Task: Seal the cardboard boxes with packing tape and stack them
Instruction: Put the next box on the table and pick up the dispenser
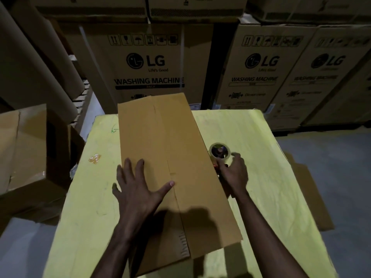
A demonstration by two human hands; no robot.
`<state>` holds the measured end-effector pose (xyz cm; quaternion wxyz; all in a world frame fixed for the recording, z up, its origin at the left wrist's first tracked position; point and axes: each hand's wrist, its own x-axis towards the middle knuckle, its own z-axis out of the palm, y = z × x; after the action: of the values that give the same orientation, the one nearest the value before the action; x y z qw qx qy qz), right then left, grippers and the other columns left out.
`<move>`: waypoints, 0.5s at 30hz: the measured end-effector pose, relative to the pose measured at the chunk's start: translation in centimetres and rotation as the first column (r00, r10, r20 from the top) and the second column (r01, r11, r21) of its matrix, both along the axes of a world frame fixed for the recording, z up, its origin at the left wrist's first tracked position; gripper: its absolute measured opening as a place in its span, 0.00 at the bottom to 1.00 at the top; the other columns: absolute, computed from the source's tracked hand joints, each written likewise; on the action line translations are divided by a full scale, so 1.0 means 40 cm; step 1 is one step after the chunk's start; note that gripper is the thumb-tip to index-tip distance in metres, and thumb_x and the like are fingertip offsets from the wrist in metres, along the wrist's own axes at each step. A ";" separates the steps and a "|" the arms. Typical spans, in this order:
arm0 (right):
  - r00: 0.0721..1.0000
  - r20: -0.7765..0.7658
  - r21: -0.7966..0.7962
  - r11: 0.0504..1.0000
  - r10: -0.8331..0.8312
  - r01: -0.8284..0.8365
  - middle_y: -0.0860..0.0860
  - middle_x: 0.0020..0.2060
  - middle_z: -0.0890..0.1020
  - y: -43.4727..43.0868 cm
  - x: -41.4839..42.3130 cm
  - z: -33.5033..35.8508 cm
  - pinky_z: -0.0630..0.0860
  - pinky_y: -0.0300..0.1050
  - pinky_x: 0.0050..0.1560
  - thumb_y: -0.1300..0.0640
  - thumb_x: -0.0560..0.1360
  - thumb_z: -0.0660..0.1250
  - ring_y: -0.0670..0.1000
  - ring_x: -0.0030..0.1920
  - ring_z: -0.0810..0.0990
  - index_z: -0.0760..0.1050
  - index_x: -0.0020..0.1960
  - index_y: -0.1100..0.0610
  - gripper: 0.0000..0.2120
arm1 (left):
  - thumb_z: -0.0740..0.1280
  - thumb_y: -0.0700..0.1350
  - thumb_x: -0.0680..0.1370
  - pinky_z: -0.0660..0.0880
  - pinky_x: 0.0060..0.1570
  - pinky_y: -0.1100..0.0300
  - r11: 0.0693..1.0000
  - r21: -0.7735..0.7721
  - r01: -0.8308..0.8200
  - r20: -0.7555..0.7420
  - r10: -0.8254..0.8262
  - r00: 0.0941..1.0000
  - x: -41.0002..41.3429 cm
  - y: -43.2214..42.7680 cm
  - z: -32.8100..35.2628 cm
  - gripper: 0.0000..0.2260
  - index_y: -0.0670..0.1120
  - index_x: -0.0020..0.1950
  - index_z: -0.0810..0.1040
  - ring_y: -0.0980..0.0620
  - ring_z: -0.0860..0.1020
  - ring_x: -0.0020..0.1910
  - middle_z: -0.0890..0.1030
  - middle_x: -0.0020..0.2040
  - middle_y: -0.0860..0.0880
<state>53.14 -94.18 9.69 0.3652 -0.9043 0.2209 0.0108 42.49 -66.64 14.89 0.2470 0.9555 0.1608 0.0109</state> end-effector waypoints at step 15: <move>0.942 -0.280 -0.246 0.935 0.186 -0.257 0.57 0.49 0.81 -0.105 0.009 -0.110 0.70 0.48 0.44 0.40 0.75 0.71 0.61 0.51 0.82 0.68 0.54 0.55 0.23 | 0.64 0.72 0.75 0.44 0.78 0.38 0.994 -0.011 0.106 0.021 -0.106 0.994 -0.015 -0.022 -0.012 0.33 0.66 0.79 0.63 0.52 0.44 0.84 0.49 0.85 0.53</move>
<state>53.51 -98.38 5.27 0.1996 -0.9570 0.1608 0.1359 41.88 -67.52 14.42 0.2545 0.9611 0.1073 0.0065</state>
